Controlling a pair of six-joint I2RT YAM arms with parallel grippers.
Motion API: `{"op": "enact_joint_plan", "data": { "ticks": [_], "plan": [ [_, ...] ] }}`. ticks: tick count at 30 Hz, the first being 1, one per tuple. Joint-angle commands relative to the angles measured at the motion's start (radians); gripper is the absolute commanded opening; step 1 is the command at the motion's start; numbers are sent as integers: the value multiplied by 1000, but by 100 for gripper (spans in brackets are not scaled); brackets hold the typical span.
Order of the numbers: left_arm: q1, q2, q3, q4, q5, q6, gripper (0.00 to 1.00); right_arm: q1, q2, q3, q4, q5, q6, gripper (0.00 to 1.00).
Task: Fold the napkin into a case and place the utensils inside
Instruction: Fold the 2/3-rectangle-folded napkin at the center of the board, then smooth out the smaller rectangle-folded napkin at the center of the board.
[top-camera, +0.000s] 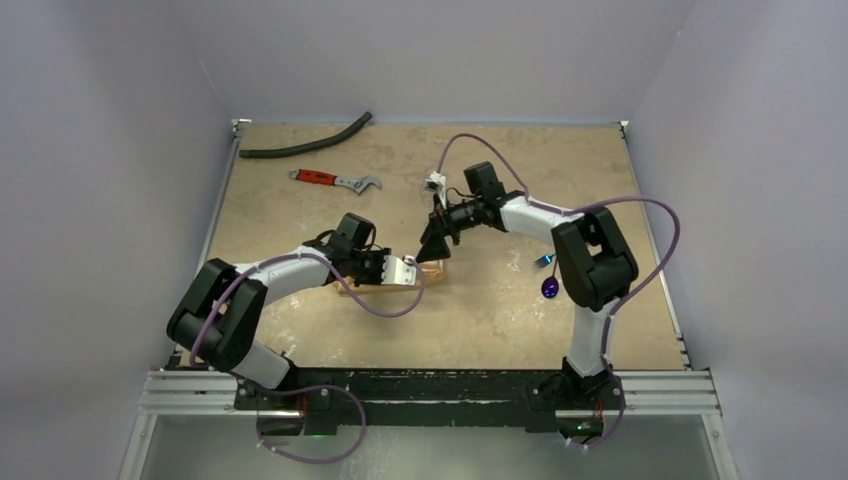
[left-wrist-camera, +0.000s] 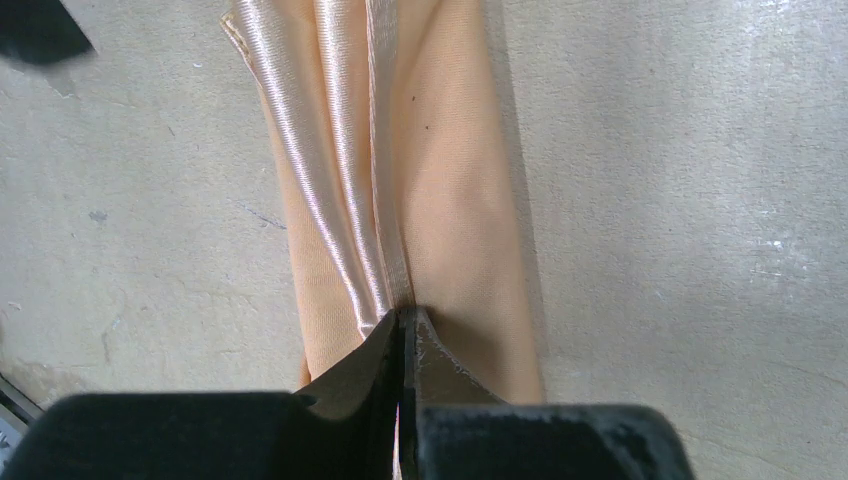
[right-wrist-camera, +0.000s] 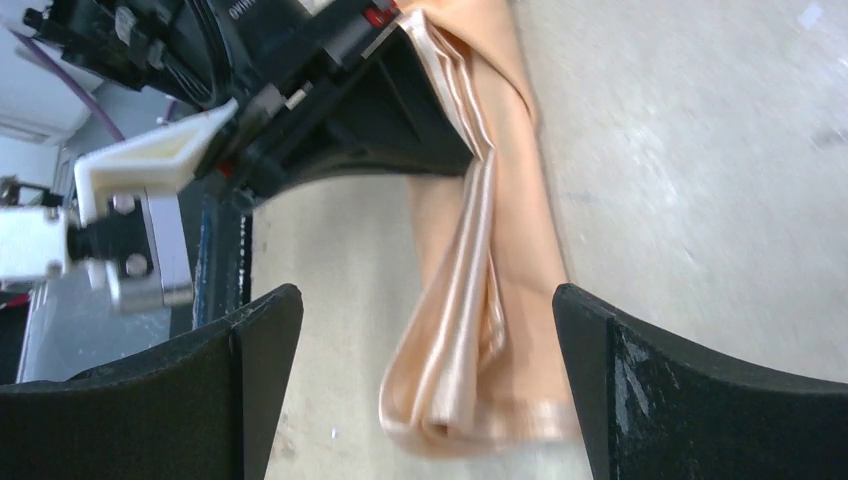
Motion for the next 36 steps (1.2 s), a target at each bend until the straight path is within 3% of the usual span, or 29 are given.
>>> {"op": "enact_joint_plan", "data": {
  "ticks": [1,6,7,11,13,15,18,19,20,21,22,24,26,31,36],
  "plan": [
    [7,-4,-31,-68,8,-3,0,-33,-125,-114,178,101,106,98],
    [12,-6,-33,-61,20,-19,0,-33,-222,-210,198,171,94,90],
    [12,-5,-33,-60,21,-23,0,-33,-238,-224,189,197,89,97],
    [14,-9,-42,-63,22,-22,0,-45,-338,-295,224,349,135,98],
    [14,-11,-48,-64,26,-20,0,-64,-402,-292,270,551,234,98],
    [14,-16,-46,-70,28,-25,0,-78,-527,-323,401,580,280,98],
    [15,-17,-45,-76,30,-21,0,-86,-680,-470,579,829,537,98],
    [15,-16,-45,-77,32,-21,0,-100,-671,-474,596,812,542,98],
    [15,-18,-45,-74,34,-25,0,-109,-619,-402,508,771,504,98],
    [15,-17,-43,-76,37,-27,0,-111,-559,-320,378,773,456,91],
    [15,-17,-41,-80,39,-29,0,-111,-522,-287,330,766,433,77],
    [15,-14,-40,-83,42,-30,0,-104,-550,-350,397,709,430,49],
    [16,-11,-37,-83,42,-31,0,-102,-610,-439,464,646,453,1],
    [17,-10,-32,-89,40,-31,0,-41,-707,-592,464,556,454,0],
    [18,-5,-41,-74,42,-36,0,141,-764,-704,523,568,507,0]
  ]
}}
